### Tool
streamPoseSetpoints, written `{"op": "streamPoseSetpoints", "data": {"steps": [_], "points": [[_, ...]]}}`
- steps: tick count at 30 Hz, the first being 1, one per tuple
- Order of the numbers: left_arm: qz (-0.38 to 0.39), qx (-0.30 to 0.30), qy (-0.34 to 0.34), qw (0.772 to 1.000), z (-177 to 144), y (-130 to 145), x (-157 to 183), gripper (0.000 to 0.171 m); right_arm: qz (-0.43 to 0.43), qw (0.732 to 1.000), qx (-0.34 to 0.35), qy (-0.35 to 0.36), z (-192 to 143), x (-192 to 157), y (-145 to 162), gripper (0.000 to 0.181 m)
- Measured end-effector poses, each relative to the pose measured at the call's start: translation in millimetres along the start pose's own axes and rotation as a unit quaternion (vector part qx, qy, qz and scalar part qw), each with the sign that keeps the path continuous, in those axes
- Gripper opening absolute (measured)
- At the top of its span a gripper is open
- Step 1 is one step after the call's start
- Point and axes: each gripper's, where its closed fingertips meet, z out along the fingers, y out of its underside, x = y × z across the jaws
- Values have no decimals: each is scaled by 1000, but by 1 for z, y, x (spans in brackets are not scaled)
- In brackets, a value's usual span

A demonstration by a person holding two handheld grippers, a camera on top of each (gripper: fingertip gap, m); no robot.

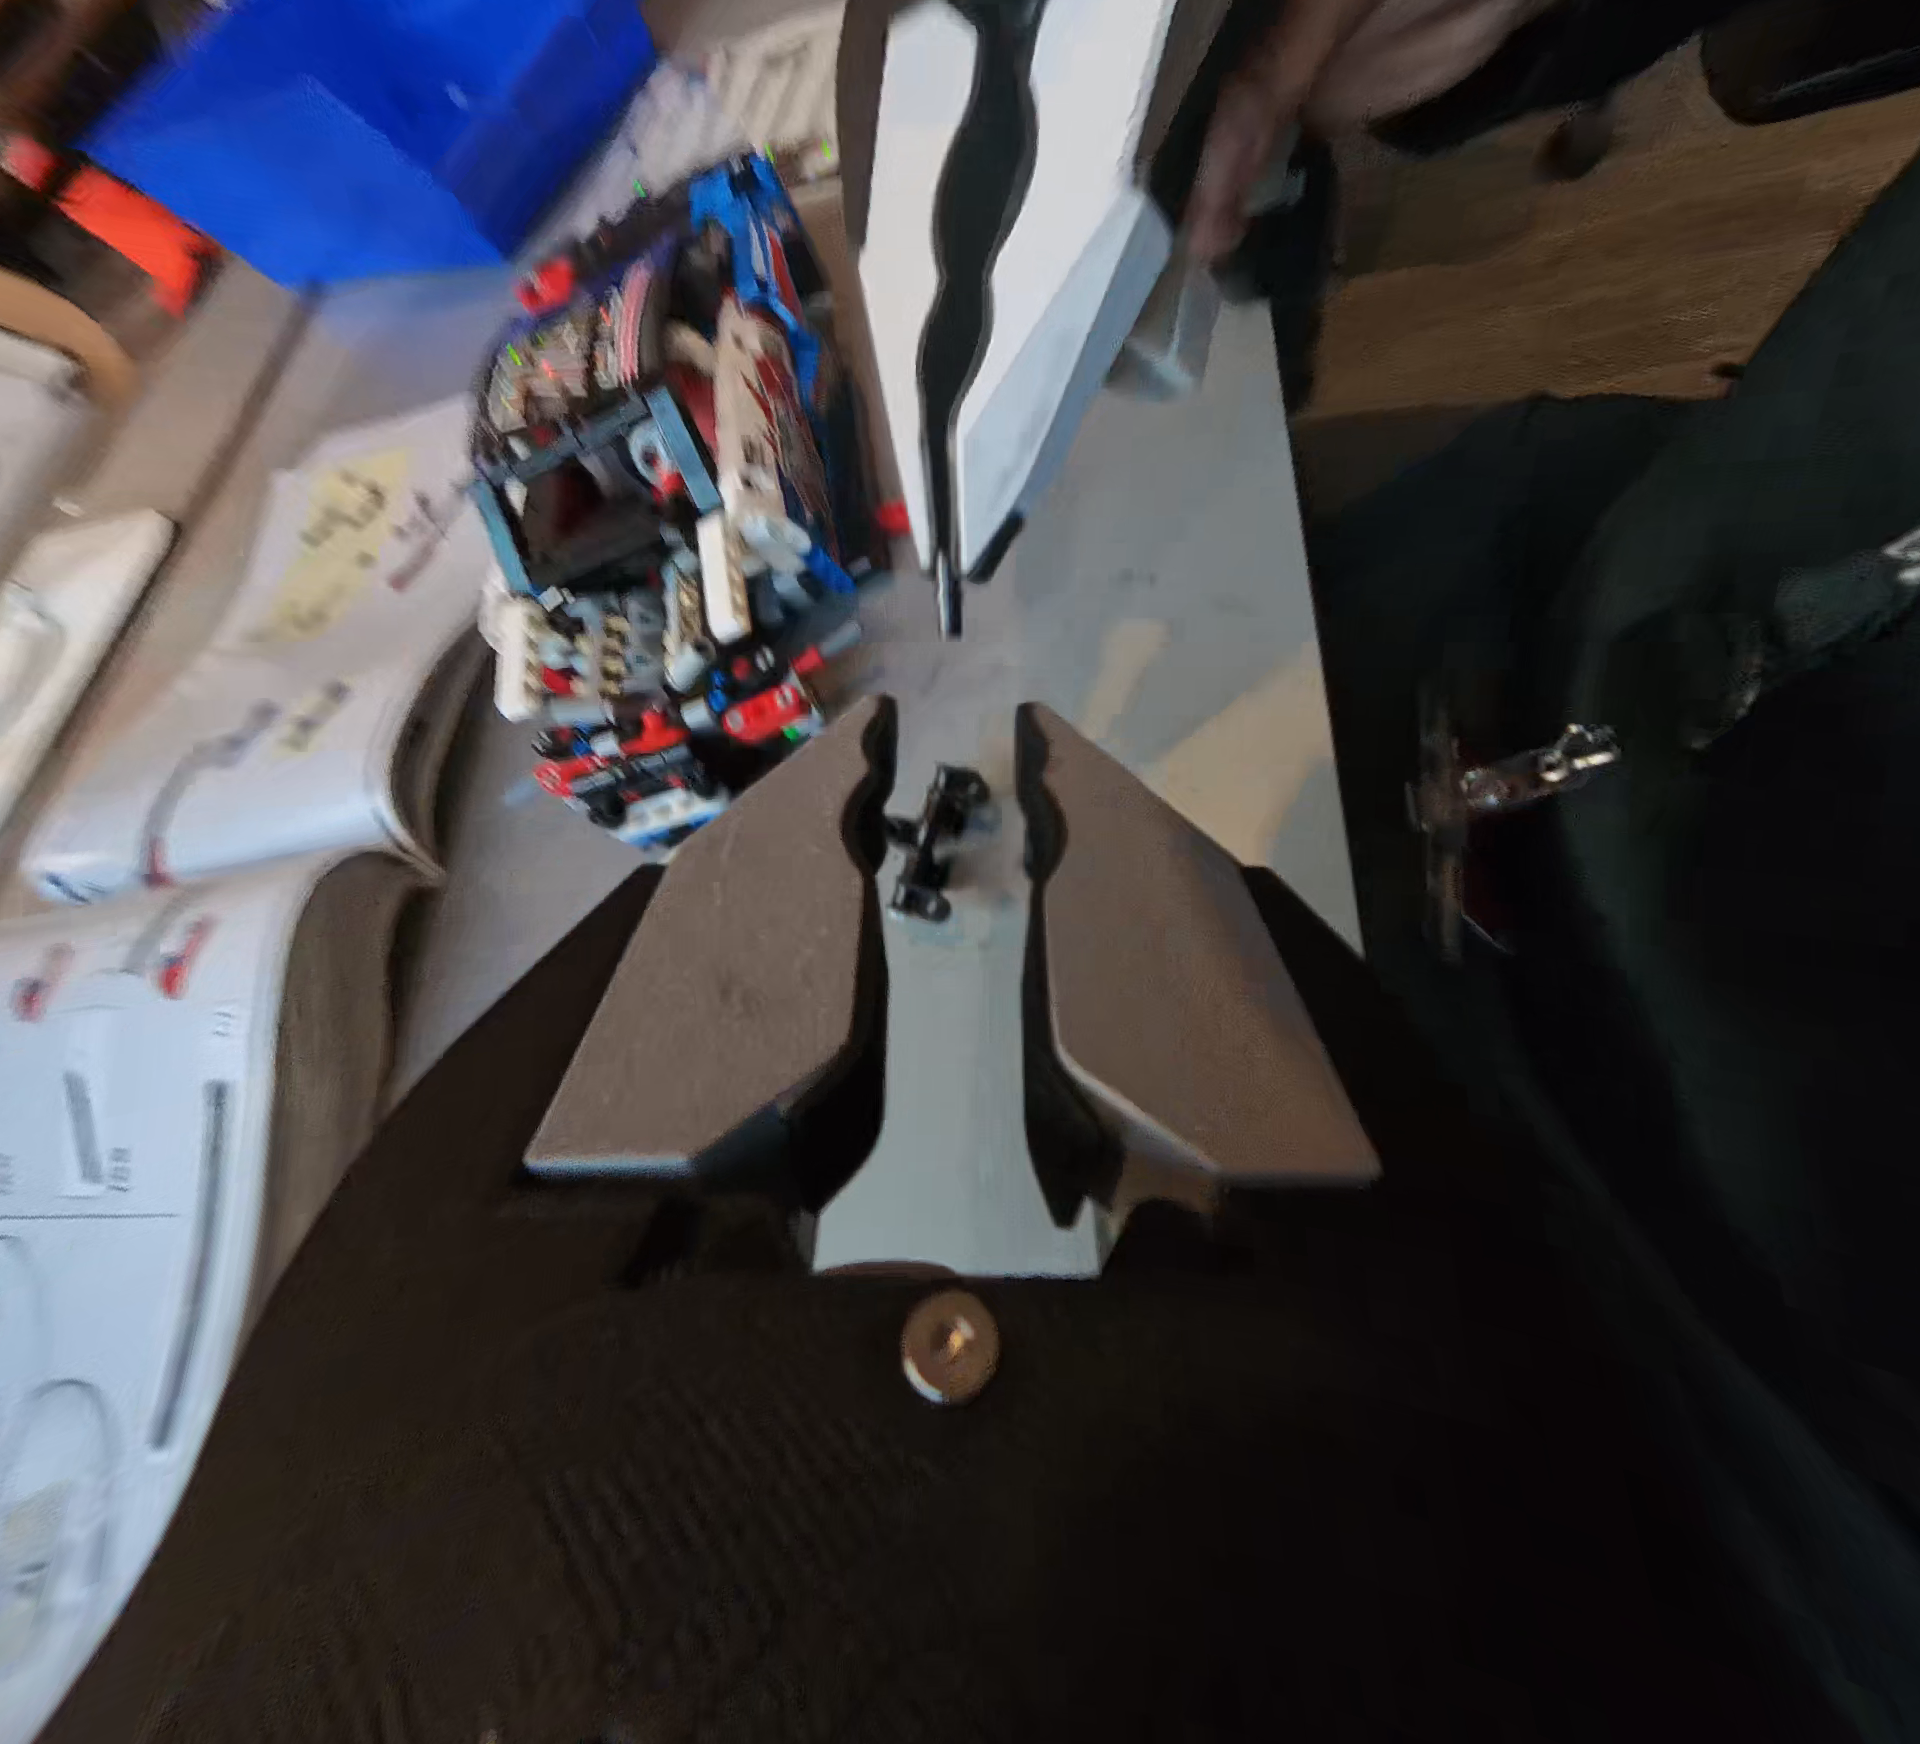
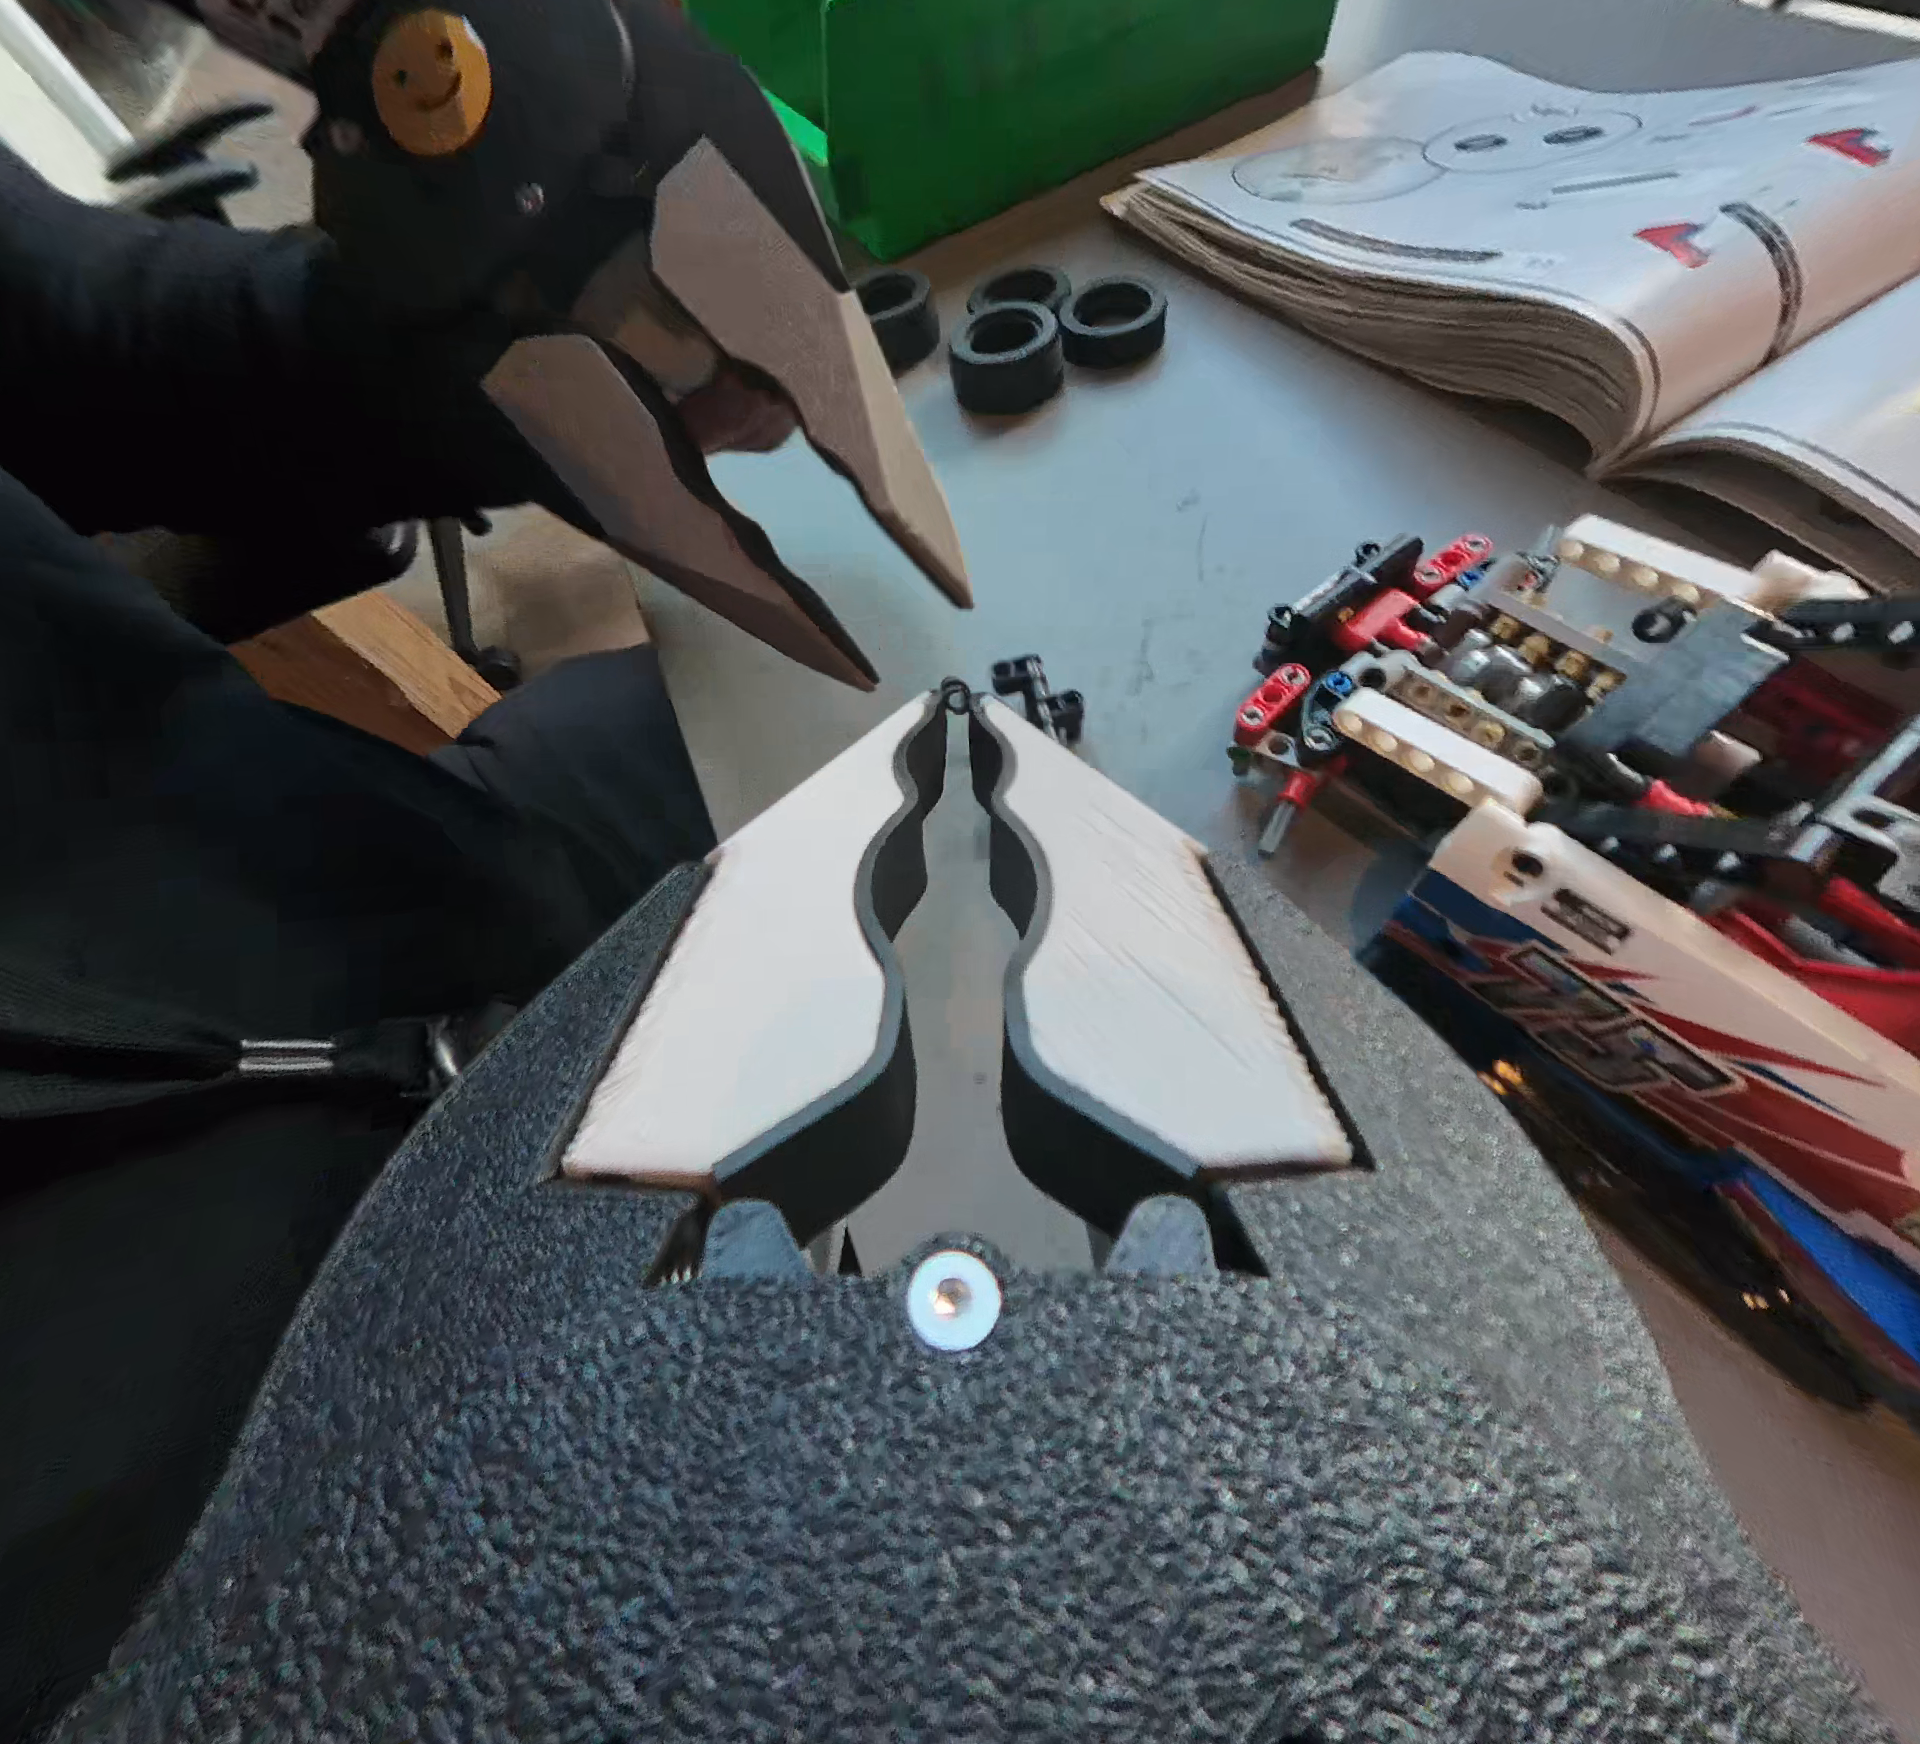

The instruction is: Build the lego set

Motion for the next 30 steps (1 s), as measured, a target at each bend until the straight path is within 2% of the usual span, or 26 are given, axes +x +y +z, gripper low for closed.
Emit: {"op": "streamPoseSetpoints", "data": {"steps": [1,4,6,8,10,16,22,30], "points": [[-25,-21,26,999,3,12,-2,29,7,1000,-13,12,-1,7,6,3],[-73,-43,103,991,14,38,-6,30,24,998,-44,27,0,19,18,4],[-107,-53,155,981,20,43,-6,33,25,997,-65,27,4,19,22,4],[-116,-68,184,974,26,48,-6,37,17,996,-79,29,8,17,25,4],[-98,-86,196,972,30,55,-5,31,10,996,-88,30,12,15,27,4],[-87,-93,196,972,38,56,-2,14,-19,992,-120,36,26,15,33,3],[-118,-109,177,971,40,55,-2,14,-42,986,-158,41,26,15,39,3],[-113,-145,159,970,45,51,1,14,-100,972,-202,68,24,17,38,3]]}}
